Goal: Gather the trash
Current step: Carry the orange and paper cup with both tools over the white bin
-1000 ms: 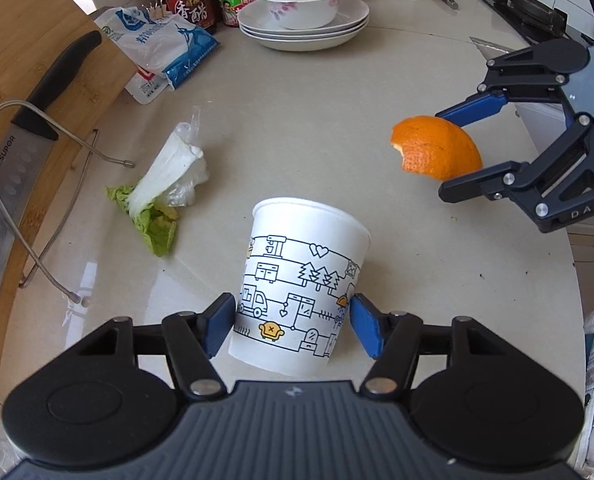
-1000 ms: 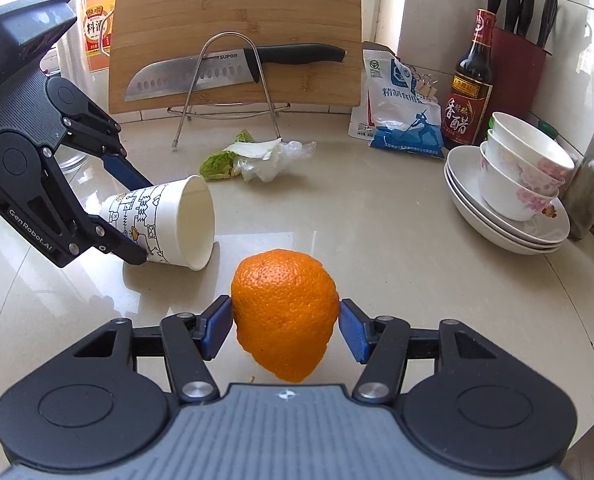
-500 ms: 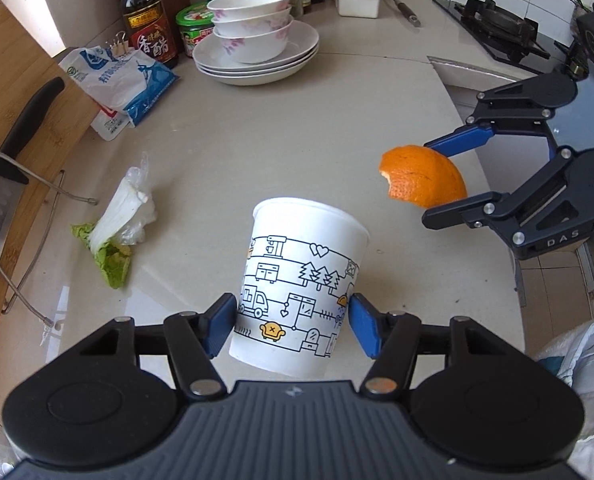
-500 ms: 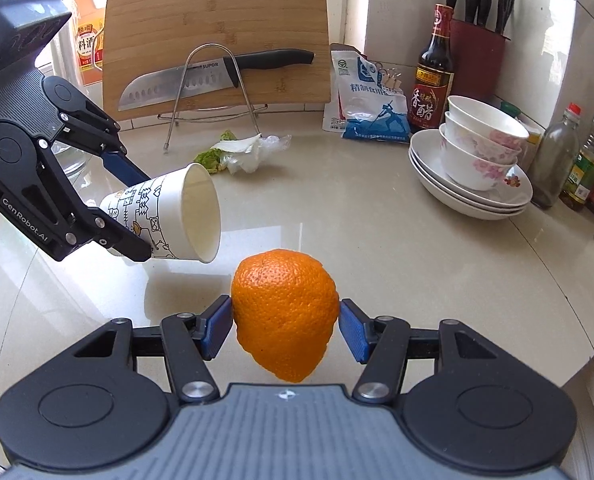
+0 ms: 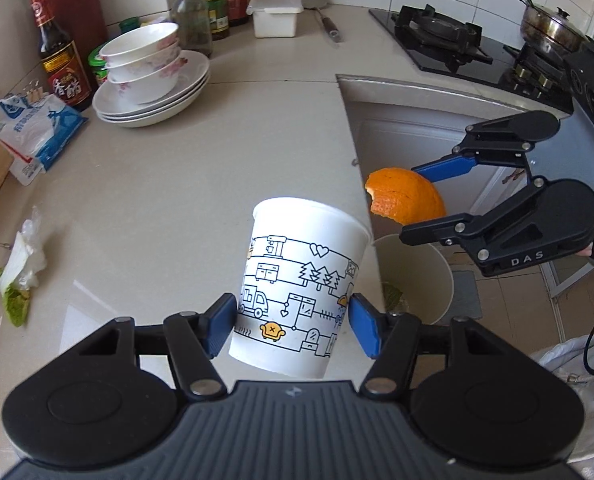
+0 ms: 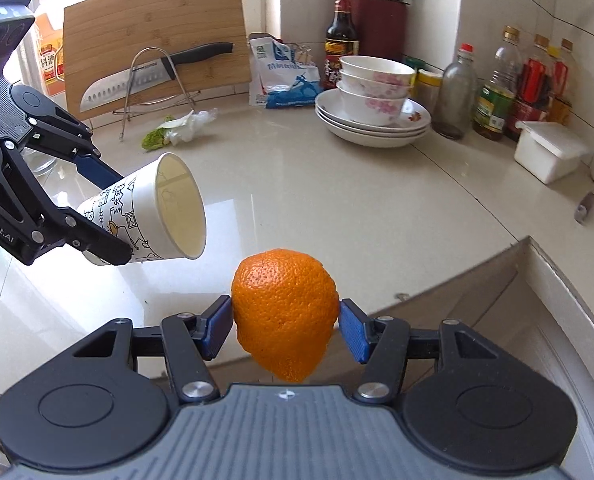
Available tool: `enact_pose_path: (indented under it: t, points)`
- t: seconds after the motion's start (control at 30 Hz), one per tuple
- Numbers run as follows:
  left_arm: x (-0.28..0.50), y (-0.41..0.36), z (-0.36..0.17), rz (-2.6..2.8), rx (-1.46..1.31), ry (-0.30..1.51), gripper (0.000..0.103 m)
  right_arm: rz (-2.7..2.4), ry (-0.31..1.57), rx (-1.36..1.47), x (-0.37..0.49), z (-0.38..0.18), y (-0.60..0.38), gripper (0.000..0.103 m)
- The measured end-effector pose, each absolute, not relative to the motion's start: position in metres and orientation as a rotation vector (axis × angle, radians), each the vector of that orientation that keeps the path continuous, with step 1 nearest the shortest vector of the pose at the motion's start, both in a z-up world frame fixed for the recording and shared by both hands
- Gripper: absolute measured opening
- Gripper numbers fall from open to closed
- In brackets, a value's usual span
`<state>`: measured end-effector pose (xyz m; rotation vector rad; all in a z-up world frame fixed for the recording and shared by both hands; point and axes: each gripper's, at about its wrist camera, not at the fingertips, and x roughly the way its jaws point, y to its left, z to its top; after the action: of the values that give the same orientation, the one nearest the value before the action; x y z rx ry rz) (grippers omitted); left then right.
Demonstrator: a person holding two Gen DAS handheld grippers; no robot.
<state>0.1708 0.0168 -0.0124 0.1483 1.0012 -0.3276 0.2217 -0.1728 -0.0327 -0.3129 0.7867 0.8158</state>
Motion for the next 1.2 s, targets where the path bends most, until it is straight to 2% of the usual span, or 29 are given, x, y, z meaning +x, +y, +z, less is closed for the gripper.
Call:
enact_pose_path:
  t: [0.3,0.63,1.2]
  points:
    - [0.183,-0.059,-0.014,-0.413,0.132,0.975,0.061,0.640,0.836,-0.254,0.209,-0.051,-0.260,0.063]
    - [0.199,-0.127,-0.028,-0.429,0.126,0.970,0.061,0.503,0.985,-0.219,0.216,-0.127,-0.324,0.063]
    - [0.239,-0.198,-0.107,-0.310,0.077,1.056,0.061,0.454,1.127,-0.153,0.256,-0.231,-0.352,0.063]
